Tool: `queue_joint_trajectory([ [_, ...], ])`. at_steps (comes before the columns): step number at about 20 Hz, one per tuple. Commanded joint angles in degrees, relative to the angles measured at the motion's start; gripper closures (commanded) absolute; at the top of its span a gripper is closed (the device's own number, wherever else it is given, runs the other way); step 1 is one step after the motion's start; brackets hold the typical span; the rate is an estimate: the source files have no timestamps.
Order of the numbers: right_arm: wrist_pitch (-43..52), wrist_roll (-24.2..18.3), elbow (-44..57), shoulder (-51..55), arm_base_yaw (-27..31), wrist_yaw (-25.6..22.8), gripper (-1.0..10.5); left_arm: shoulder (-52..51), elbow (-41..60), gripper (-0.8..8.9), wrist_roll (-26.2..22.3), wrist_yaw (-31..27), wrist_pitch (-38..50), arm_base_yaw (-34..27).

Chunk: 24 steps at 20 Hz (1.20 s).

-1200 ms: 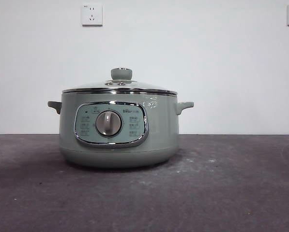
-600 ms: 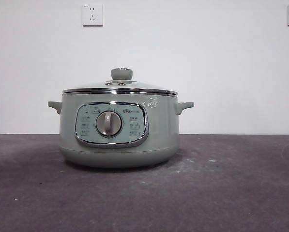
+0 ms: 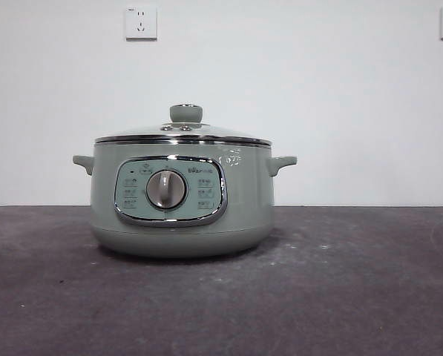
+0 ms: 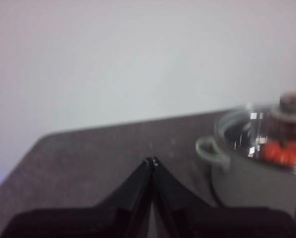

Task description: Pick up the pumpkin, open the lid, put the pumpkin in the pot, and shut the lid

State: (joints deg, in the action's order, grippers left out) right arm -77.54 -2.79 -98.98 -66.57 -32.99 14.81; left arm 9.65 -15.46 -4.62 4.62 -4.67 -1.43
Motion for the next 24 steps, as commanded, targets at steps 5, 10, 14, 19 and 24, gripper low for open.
queue_joint_trajectory([
  [5,-0.9,0.3,0.2,0.3,-0.1,-0.1,9.5,-7.2,10.7,8.17,2.0,-0.3,0.6,-0.2],
  [10,-0.9,0.3,0.2,0.3,-0.1,-0.1,9.5,-8.0,14.8,8.17,2.1,-0.6,0.3,-0.2],
  [14,-0.9,0.3,0.2,0.3,-0.1,-0.1,9.5,-9.7,15.3,8.17,1.9,-0.7,-2.6,-0.2],
  [19,-0.9,0.3,0.2,0.4,-0.1,-0.1,9.5,-9.6,15.3,8.17,2.0,0.2,-3.2,-0.2],
  [24,-0.9,0.3,0.2,0.4,-0.1,-0.1,9.5,-9.6,15.3,8.17,2.0,0.1,-4.9,-0.2],
])
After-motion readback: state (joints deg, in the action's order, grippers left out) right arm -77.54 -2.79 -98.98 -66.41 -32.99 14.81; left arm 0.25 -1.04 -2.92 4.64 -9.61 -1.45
